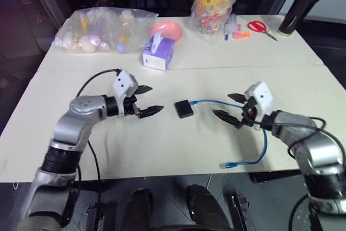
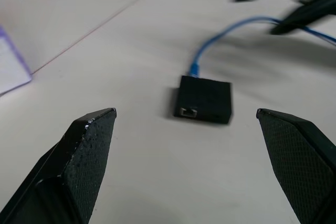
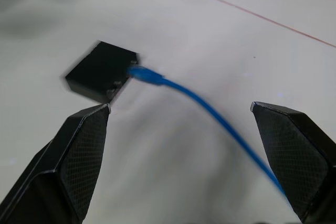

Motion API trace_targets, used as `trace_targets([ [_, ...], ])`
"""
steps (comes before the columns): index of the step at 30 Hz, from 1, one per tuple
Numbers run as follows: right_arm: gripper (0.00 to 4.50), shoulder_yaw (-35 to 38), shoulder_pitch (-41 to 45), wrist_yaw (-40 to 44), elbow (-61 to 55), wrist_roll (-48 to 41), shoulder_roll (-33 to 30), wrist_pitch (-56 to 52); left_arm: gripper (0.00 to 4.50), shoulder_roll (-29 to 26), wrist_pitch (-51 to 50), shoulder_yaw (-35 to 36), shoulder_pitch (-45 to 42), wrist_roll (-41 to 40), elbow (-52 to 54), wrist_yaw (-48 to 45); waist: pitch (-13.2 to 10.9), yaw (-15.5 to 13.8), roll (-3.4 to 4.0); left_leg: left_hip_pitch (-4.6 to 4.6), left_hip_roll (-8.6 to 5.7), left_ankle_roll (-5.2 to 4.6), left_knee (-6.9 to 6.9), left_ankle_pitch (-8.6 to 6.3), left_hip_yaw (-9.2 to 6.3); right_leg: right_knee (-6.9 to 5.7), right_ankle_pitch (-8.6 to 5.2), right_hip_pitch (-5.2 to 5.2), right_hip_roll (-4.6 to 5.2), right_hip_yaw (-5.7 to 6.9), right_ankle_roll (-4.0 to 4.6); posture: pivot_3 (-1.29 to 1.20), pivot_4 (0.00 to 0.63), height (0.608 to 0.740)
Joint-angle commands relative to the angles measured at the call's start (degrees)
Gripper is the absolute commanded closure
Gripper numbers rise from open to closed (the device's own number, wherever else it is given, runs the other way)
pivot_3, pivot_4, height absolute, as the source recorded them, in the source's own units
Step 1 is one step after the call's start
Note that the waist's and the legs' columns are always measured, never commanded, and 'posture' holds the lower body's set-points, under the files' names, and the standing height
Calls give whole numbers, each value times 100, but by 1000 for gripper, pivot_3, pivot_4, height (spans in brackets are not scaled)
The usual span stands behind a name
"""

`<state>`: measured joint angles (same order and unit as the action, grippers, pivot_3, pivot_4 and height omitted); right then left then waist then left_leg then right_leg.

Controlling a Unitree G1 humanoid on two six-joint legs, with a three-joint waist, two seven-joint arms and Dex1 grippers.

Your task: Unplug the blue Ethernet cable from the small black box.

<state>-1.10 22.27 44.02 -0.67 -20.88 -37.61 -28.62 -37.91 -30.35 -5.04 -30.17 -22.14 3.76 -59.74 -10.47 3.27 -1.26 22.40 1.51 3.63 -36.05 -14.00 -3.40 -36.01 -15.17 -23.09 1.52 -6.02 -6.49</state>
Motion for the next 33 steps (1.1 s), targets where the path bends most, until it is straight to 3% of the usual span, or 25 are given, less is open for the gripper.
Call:
trace_targets([
  [1,0,-540,1056,623,1683,571,317,869,13,-504,-285,-33,-118,-235,259,-706,-3,69,0,0,1,0,1,0,0,0,0,-2,-1,0,-1,0,150,740],
  [9,0,-1542,2991,1517,5851,2030,1207,2752,13,-565,-819,402,328,-475,918,-135,-6,115,-1,7,1,-4,12,-3,-4,-5,11,-10,4,5,-25,0,150,740],
  [13,1271,-1669,3359,1642,6801,2468,1427,3503,0,-596,-1104,681,788,-627,1390,238,2,148,-13,-15,6,-6,12,-4,-8,-14,11,7,0,7,-25,0,150,740],
  [19,4222,-1704,3607,1938,7112,2818,1696,4021,0,-585,-1205,804,1101,-683,1615,540,0,244,-15,-109,7,-3,-7,-3,-10,-10,-2,105,-2,7,3,0,150,740],
  [22,4417,-1834,3593,1954,7025,3090,1667,4385,0,-550,-1115,738,1087,-641,1511,593,0,258,-14,-113,7,1,-13,0,-9,-13,0,108,-2,6,1,0,150,740],
  [29,4417,-2159,3650,-820,5951,4509,652,6517,0,-128,-624,660,191,-509,22,497,-6,187,-6,-62,-1,2,-7,1,-9,-13,9,57,2,6,12,0,150,740],
  [33,4417,-1720,3325,-2458,4303,5167,-145,7065,0,427,-1016,956,-1242,-1100,-1792,0,-7,77,-4,12,-5,6,-9,4,-9,-17,23,-19,4,3,-12,0,150,740],
])
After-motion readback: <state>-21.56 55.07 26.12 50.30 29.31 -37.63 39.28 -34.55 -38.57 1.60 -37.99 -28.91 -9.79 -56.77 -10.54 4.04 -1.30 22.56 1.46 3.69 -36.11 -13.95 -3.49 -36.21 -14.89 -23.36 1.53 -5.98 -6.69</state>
